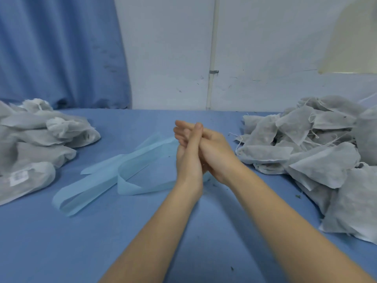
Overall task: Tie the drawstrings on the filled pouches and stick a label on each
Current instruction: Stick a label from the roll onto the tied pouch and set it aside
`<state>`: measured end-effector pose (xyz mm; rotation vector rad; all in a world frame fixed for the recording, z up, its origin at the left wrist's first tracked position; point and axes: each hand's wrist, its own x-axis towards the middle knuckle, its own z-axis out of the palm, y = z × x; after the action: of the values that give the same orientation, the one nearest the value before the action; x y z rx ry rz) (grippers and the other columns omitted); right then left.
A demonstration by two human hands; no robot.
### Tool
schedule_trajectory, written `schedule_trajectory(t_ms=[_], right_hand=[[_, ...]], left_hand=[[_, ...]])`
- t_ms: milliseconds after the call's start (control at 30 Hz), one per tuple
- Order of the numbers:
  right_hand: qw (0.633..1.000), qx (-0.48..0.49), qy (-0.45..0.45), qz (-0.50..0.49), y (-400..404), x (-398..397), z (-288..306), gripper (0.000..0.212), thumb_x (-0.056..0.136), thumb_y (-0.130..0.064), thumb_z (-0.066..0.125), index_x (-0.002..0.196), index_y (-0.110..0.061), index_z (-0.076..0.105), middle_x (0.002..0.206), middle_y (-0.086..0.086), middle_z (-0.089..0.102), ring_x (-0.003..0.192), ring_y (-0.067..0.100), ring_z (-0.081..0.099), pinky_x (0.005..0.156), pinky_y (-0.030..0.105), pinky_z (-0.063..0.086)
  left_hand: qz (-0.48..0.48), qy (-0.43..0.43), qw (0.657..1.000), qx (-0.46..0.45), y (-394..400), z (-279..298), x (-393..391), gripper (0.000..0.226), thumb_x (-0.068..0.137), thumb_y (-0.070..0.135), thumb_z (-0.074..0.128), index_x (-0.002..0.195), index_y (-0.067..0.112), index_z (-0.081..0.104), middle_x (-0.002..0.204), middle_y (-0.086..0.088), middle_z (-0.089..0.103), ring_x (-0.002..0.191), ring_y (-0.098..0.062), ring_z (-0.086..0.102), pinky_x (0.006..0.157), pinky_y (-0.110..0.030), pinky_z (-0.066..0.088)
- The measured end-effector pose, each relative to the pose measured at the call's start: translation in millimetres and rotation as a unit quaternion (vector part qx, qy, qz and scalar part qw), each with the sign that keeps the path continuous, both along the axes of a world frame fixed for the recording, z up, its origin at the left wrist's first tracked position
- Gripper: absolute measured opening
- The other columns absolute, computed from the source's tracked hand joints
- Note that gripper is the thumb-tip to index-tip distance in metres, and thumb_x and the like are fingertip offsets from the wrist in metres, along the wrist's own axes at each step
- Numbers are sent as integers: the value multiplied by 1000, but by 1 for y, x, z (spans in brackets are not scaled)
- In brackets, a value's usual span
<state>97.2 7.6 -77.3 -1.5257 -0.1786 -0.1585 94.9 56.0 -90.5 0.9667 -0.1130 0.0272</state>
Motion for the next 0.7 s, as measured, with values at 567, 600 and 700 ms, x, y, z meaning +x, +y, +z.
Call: schedule_trajectory(t_ms=[567,600,700], right_hand=[[956,-62,3,-287,-147,-63,-39,37,88,0,53,78,-30,73,91,-8,74,94,9,67,93,31,51],[951,-65,7,-302,-151,-64,-43,37,87,0,54,77,-31,73,89,-10,74,93,8,67,93,32,51],[942,-63,3,-330,-159,-64,-49,38,85,0,52,76,-31,72,85,-12,74,89,7,68,89,26,52]], left_hand=[[-13,-257,756,603,-117,-22,11,43,76,13,58,118,19,58,122,-1,57,114,-23,46,86,-19,32],[-15,-255,730,634,-122,-24,15,49,77,16,59,126,22,54,129,0,52,119,-25,40,90,-20,29],[33,-271,673,687,-131,-32,24,51,82,22,61,132,28,48,135,3,45,117,-25,32,89,-25,32]])
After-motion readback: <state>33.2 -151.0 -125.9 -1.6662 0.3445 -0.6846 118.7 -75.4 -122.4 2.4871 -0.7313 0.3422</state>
